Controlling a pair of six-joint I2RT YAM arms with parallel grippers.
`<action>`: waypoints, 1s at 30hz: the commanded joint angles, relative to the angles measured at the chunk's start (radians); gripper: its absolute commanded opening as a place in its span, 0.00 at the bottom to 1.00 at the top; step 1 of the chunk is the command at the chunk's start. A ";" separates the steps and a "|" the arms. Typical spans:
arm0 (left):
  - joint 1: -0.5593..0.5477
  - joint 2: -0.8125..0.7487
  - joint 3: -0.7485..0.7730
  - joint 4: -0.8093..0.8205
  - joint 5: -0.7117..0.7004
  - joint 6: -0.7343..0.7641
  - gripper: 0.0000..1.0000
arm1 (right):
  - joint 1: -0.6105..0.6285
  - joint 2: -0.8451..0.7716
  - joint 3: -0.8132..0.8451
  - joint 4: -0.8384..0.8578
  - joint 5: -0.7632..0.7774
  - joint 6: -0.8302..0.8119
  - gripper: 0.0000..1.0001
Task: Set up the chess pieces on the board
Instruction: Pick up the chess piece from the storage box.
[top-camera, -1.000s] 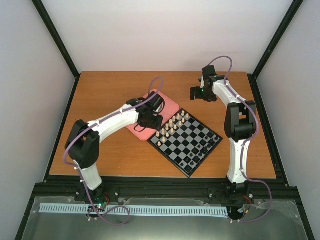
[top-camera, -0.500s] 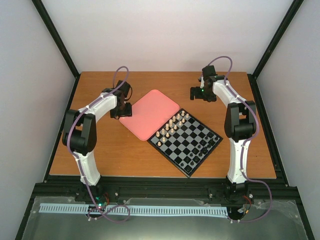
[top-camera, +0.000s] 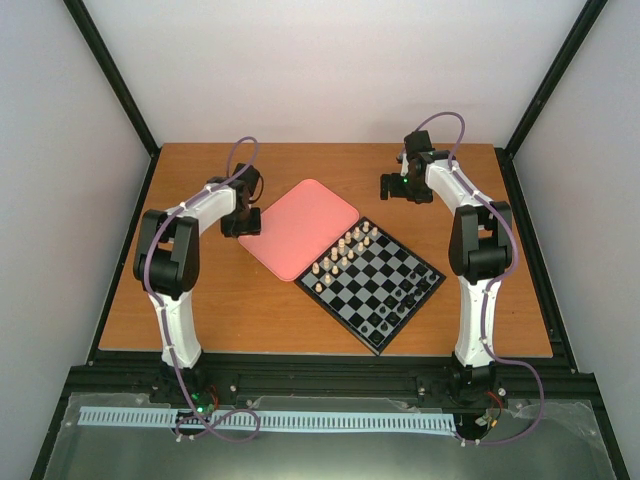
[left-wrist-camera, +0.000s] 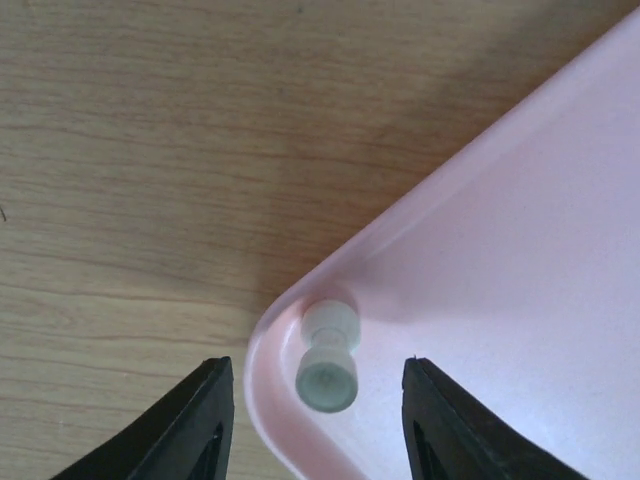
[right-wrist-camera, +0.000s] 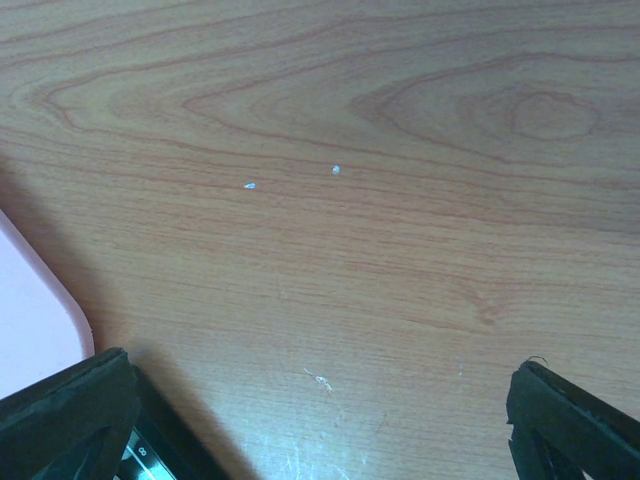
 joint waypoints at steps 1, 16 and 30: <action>0.007 0.029 0.060 0.009 0.015 0.011 0.47 | -0.005 0.010 0.035 -0.002 0.000 -0.007 1.00; 0.007 0.069 0.104 -0.012 0.023 0.013 0.28 | -0.006 0.022 0.039 -0.003 0.008 -0.009 1.00; 0.003 -0.047 0.075 -0.063 0.051 0.013 0.01 | -0.006 0.010 0.033 -0.003 0.010 -0.008 1.00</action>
